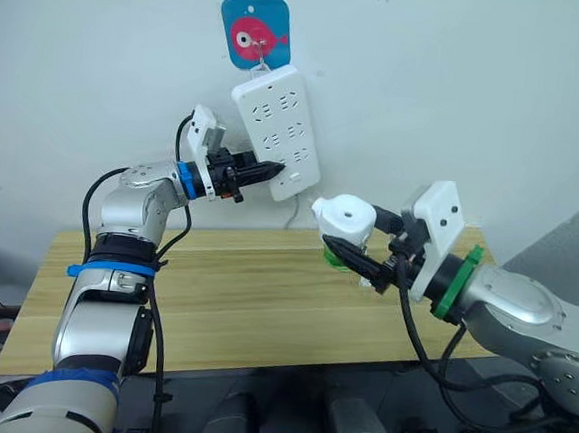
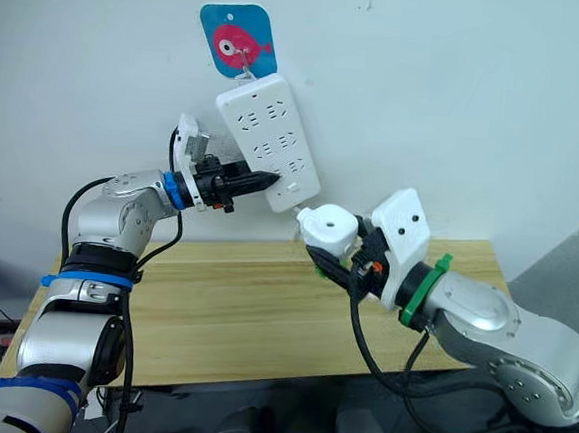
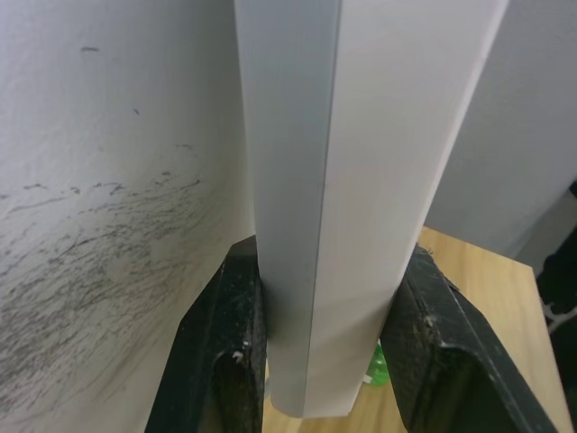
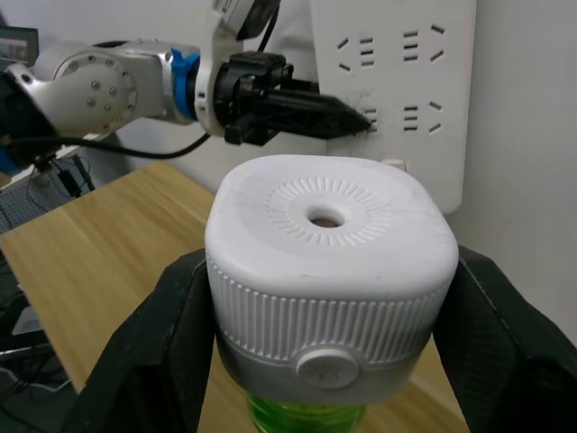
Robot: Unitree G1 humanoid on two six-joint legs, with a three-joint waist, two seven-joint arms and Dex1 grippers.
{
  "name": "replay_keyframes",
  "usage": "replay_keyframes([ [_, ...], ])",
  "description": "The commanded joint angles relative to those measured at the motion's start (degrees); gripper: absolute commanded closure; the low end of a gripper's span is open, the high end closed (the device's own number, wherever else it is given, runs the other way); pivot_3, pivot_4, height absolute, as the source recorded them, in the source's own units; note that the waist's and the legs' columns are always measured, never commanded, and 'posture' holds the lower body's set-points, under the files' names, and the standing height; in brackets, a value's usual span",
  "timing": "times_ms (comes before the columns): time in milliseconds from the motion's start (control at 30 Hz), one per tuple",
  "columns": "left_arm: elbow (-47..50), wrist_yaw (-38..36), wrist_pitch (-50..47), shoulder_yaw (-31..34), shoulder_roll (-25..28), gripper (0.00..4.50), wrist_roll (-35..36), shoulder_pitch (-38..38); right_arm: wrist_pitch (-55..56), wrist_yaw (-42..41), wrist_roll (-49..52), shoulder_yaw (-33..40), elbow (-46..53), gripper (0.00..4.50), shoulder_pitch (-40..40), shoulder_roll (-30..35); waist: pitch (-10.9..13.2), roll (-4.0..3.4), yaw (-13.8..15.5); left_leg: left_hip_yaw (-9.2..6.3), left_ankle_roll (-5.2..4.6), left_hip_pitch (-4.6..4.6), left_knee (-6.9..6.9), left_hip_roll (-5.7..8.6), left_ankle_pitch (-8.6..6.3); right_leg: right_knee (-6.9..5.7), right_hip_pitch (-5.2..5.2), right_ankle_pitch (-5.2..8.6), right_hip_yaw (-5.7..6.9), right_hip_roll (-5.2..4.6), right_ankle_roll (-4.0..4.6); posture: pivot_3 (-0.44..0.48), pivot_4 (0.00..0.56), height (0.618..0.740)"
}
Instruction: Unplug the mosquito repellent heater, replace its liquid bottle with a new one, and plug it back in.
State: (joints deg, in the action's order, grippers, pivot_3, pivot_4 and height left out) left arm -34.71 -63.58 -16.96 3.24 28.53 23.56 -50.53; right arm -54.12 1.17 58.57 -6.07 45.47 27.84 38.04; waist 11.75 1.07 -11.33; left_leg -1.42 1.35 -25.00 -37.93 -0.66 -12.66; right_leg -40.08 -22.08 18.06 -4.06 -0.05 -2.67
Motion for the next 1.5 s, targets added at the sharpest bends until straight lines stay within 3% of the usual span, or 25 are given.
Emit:
replay_keyframes([
  [33,0.51,-0.05,0.85,0.78,-0.28,3.2,-0.49,-1.68,-2.07,1.67,-4.87,-3.08,-2.75,1.52,4.99,-3.15,-0.01,0.0,0.03,-0.03,0.0,0.0,-0.01,0.02,0.0,-0.03,0.0,0.0,0.0,0.0,0.0,-0.3,0.149,0.74],
  [367,2.24,0.61,0.54,1.55,0.3,3.2,-0.78,-0.09,-6.84,6.47,-18.38,-7.38,-12.31,1.52,14.43,-14.02,-0.03,0.03,-0.06,-0.12,0.01,0.01,-0.02,0.07,0.01,-0.56,-0.19,-0.01,0.03,-0.29,0.01,-0.276,0.141,0.74],
  [633,3.58,1.18,0.22,1.94,0.19,3.2,-0.84,0.63,-6.07,5.36,-26.62,-8.74,-15.51,1.52,16.14,-21.02,-0.05,0.03,-0.08,-0.2,0.03,0.05,-0.04,0.08,0.02,-0.79,-0.24,-0.01,0.1,-0.26,0.01,-0.247,0.136,0.74],
  [1500,6.59,1.65,-1.56,2.56,0.19,3.2,-0.23,2.39,-3.07,-2.3,-40.67,-8.38,-20.17,1.52,13.25,-28.77,-0.18,0.04,-0.48,-0.24,0.04,0.11,-0.04,0.06,0.02,-0.9,-0.24,-0.02,0.15,-0.28,0.02,-0.236,0.134,0.74],
])
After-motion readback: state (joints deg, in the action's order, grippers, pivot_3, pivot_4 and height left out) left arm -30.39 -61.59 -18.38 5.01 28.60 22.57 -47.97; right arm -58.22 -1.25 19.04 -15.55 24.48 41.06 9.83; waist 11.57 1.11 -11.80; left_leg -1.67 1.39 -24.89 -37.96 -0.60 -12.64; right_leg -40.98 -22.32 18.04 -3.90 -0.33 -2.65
